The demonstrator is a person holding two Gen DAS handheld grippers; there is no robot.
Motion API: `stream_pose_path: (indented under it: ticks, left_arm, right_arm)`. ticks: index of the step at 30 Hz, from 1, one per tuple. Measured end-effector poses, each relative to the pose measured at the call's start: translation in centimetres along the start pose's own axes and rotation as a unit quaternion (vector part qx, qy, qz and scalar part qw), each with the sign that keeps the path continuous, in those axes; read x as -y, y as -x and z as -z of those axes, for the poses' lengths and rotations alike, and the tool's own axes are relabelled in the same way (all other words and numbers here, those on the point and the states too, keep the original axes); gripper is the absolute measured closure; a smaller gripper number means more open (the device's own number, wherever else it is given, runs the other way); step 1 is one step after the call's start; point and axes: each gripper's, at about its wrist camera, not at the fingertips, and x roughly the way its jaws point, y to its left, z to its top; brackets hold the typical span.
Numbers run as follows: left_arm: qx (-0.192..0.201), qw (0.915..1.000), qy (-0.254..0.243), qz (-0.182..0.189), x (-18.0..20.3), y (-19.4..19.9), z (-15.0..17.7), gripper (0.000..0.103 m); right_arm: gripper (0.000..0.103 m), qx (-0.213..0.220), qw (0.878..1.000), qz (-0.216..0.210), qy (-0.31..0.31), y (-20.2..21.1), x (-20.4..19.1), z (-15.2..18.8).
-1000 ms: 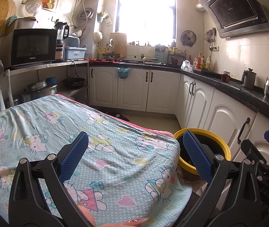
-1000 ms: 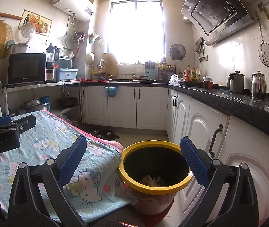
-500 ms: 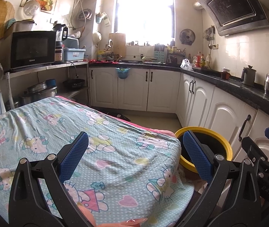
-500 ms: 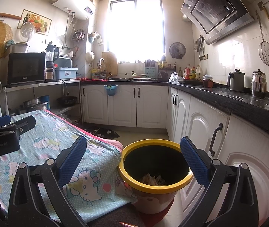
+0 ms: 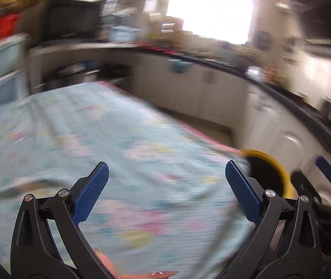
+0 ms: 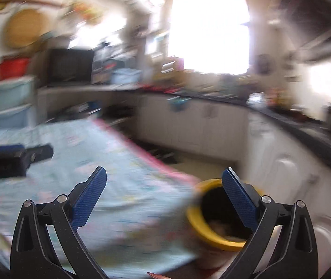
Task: Collect trash
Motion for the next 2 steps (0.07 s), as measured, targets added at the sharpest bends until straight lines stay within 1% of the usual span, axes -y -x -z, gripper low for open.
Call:
stream_pose_path:
  ticks: [1, 2]
  left_arm:
    - [-0.002, 0.9992, 0.020, -0.035, -2.8, 0.3, -0.1, 0.011]
    - [-0.002, 0.9966, 0.039, -0.073, -5.5, 0.6, 0.1, 0.011]
  right_arm:
    - [0.006, -0.023, 0.998, -0.050, 0.011, -1.5, -2.5, -0.5]
    - [0.006, -0.042, 0.996, -0.079, 0.024, -2.6, -4.5, -0.8]
